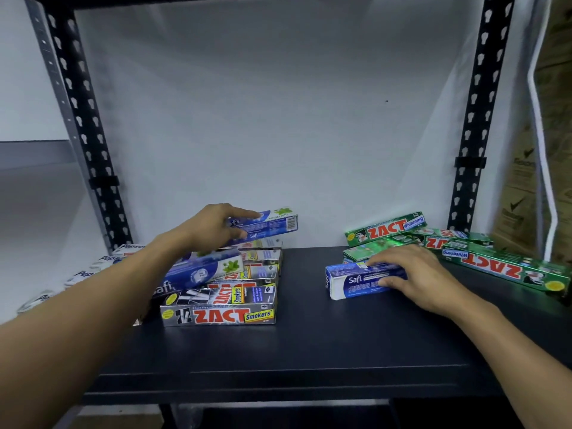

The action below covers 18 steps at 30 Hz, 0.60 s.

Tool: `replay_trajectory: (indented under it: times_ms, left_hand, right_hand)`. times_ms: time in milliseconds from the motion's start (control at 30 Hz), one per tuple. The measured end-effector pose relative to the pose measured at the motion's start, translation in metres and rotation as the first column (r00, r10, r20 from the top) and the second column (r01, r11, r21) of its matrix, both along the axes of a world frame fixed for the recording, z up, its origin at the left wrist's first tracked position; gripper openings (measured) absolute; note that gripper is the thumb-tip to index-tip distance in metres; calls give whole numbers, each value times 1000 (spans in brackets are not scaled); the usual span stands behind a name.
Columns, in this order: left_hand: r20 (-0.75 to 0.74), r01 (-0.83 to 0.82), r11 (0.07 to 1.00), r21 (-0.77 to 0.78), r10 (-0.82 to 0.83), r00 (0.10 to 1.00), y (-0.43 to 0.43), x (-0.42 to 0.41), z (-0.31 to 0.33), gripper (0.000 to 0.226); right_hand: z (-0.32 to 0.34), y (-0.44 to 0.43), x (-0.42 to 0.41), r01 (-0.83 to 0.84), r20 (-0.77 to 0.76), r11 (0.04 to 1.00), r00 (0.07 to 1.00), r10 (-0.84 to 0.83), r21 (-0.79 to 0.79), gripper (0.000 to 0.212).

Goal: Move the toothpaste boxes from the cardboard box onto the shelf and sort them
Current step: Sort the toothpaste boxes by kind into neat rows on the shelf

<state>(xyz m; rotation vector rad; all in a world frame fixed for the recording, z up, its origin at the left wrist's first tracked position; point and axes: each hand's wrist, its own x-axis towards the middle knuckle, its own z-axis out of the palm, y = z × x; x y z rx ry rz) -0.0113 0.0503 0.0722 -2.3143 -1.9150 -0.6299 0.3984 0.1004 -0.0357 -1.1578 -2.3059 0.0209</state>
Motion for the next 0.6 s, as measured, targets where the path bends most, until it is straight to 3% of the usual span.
replay_trajectory:
  times_ms: [167, 600]
  left_hand:
    - [56, -43, 998, -50, 46, 997, 4, -8, -1, 46]
    - [-30, -162, 987, -15, 161, 986, 7, -17, 9, 38]
  right_hand:
    - [-2, 1, -11, 7, 0, 1000, 1000, -7, 16, 41]
    - [-6, -1, -13, 32, 7, 999, 999, -32, 23, 43]
